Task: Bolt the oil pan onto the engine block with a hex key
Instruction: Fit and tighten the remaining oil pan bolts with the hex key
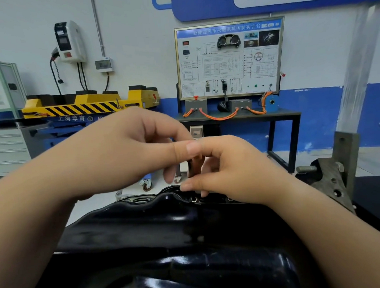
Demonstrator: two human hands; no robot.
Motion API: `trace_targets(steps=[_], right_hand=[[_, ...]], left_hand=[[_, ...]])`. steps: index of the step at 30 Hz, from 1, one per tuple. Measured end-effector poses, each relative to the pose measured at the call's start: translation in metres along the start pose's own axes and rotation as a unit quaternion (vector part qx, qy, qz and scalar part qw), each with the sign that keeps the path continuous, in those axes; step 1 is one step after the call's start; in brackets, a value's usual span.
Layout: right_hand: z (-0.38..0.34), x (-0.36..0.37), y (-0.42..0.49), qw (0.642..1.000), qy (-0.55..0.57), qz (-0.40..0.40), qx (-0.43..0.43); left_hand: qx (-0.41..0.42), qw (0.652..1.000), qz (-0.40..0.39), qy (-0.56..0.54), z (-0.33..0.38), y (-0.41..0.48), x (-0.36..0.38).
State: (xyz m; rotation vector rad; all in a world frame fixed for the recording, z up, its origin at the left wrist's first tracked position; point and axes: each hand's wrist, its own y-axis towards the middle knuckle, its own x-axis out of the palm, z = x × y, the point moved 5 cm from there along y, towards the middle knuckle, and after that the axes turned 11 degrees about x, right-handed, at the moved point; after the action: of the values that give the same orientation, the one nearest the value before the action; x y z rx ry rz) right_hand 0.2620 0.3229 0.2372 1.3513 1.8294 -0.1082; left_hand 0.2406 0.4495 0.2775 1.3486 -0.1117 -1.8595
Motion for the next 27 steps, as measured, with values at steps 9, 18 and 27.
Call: trace_targets(steps=[9, 18, 27], right_hand=[[-0.001, 0.003, -0.004, 0.998, 0.014, -0.06, 0.009], [-0.001, 0.001, -0.001, 1.0, 0.008, -0.014, 0.001], [-0.002, 0.0, -0.001, 1.0, -0.023, -0.002, -0.004]], left_hand=[[0.005, 0.999, -0.01, 0.034, -0.003, -0.001, -0.004], [-0.022, 0.998, 0.063, -0.007, -0.001, -0.002, -0.008], [0.005, 1.0, 0.023, -0.015, 0.012, 0.002, 0.002]])
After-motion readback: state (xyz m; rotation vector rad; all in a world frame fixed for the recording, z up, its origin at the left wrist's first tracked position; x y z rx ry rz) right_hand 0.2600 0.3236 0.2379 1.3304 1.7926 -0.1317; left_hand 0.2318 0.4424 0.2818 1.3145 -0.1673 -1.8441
